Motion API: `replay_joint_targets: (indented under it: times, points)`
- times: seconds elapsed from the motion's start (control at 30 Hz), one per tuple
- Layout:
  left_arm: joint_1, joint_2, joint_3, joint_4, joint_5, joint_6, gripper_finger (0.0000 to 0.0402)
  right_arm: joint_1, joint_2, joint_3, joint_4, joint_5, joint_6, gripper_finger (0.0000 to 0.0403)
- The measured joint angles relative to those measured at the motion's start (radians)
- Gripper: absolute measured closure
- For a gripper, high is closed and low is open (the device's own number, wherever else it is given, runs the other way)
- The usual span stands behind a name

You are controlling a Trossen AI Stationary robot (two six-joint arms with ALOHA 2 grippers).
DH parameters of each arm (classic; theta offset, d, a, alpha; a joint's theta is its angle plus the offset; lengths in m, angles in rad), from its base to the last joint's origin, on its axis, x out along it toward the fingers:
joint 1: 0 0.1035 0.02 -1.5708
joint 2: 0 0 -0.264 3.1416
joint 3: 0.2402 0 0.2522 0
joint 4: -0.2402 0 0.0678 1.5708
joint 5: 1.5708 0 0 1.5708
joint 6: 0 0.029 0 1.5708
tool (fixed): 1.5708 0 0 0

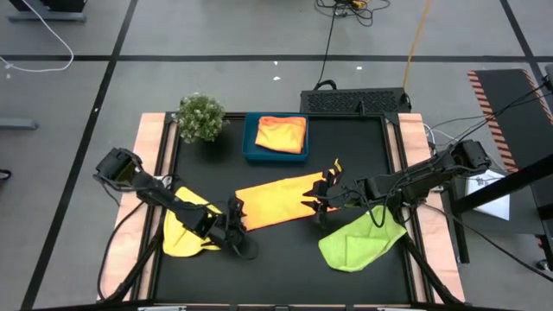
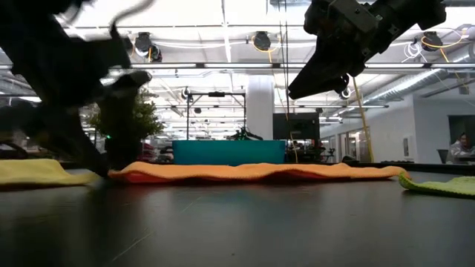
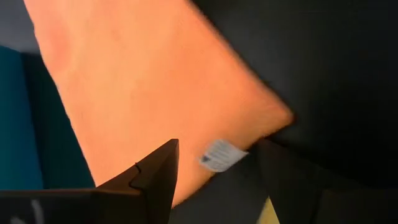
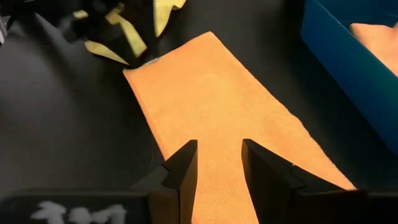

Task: Fold microfiber towels
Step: Fold the orange microfiber towel

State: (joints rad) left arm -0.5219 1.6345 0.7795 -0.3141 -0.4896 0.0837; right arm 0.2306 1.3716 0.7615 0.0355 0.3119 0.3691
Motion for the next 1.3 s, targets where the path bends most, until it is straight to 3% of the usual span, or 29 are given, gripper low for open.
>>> replay_joint_targets:
  times: [0.13,0.4,0.6,0.83,1.17,1.3]
  points:
    - [-0.029,-0.044,0.002,-0.061,-0.002,-0.029,0.0183,0.000,0.000,-0.011,0.002,0.000,0.002,0.0287]
    - [-0.022,-0.012,0.002,-0.046,-0.070,-0.013,0.0183,0.000,0.000,-0.050,0.073,0.001,0.003,0.0287]
    - [0.017,0.038,0.004,-0.031,-0.016,-0.017,0.0183,0.000,0.000,-0.050,0.081,0.000,0.000,0.0287]
    - [0.007,0.045,0.007,-0.070,-0.022,-0.065,0.0183,0.000,0.000,-0.051,0.091,0.000,-0.012,0.0287]
    - [0.024,0.048,0.004,-0.043,-0.071,0.091,0.0184,0.000,0.000,-0.051,0.135,0.000,-0.033,0.0287]
    - [0.043,0.049,0.002,0.010,-0.054,0.163,0.0210,0.015,0.034,-0.051,0.243,-0.026,-0.087,0.0287]
